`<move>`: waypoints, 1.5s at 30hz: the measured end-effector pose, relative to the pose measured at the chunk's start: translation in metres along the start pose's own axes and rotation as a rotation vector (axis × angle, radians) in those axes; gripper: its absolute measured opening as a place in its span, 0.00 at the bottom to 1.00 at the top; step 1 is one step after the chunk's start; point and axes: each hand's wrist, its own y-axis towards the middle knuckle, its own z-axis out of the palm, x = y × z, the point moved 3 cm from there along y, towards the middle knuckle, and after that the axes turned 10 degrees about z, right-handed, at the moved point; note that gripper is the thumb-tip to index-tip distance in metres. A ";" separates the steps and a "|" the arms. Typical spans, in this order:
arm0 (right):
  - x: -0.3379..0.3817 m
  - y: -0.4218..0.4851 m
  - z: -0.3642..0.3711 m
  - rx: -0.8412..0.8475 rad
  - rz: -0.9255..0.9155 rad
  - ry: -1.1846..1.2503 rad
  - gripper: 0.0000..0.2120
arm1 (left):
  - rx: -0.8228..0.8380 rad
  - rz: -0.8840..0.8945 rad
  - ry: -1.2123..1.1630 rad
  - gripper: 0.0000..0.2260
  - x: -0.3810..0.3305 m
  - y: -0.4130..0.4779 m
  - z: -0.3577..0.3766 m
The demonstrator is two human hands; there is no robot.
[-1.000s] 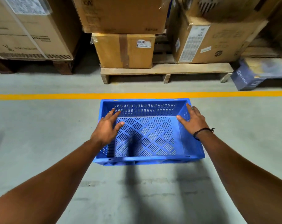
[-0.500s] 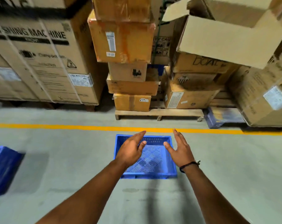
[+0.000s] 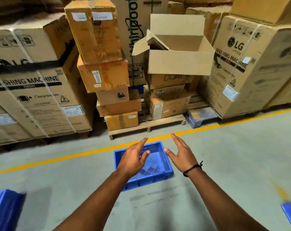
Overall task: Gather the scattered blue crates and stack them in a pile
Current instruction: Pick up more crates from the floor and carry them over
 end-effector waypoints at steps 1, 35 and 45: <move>-0.001 -0.011 -0.006 -0.023 0.013 0.002 0.33 | 0.008 0.020 -0.014 0.24 -0.005 -0.004 0.002; -0.096 -0.727 -0.063 -1.017 0.924 0.050 0.32 | 0.752 0.990 -0.279 0.24 -0.295 -0.395 0.186; -0.151 -0.790 -0.096 -1.032 0.973 -0.002 0.33 | 0.816 1.044 -0.265 0.25 -0.361 -0.456 0.248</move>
